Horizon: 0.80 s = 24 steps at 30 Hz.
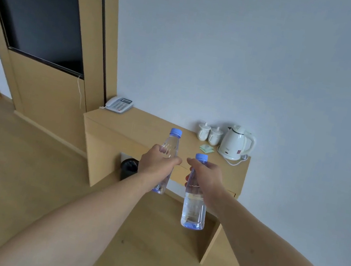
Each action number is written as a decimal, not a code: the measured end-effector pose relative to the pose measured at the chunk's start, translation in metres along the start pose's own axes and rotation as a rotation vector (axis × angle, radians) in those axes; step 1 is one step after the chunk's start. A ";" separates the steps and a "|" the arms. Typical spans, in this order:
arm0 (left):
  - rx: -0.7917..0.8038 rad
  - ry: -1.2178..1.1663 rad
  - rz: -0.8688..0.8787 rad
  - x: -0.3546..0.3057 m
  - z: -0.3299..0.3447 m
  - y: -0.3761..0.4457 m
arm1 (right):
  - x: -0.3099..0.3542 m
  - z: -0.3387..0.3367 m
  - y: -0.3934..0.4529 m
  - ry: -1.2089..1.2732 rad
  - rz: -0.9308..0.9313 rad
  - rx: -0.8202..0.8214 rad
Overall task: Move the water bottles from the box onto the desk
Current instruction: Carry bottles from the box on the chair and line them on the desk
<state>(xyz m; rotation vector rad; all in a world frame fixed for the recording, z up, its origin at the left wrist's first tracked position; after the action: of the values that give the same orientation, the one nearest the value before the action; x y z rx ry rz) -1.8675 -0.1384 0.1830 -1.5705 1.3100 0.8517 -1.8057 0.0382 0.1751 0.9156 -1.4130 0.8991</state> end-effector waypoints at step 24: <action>0.027 0.038 -0.053 -0.087 0.059 0.391 | -0.016 0.104 0.421 0.085 0.038 0.050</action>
<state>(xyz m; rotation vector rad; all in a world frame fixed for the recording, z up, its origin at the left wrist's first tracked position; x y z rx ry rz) -2.2657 -0.0683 0.1615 -1.6007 1.2960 0.7717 -2.2325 0.1110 0.1506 0.8800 -1.3437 0.9946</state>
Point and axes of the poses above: each hand's wrist, its own y-axis towards the middle knuckle, its own z-axis out of the palm, x = y × z, the point moved 8 cm from there along y, towards the middle knuckle, and after that the axes turned 10 degrees about -z, right-handed, at the moved point
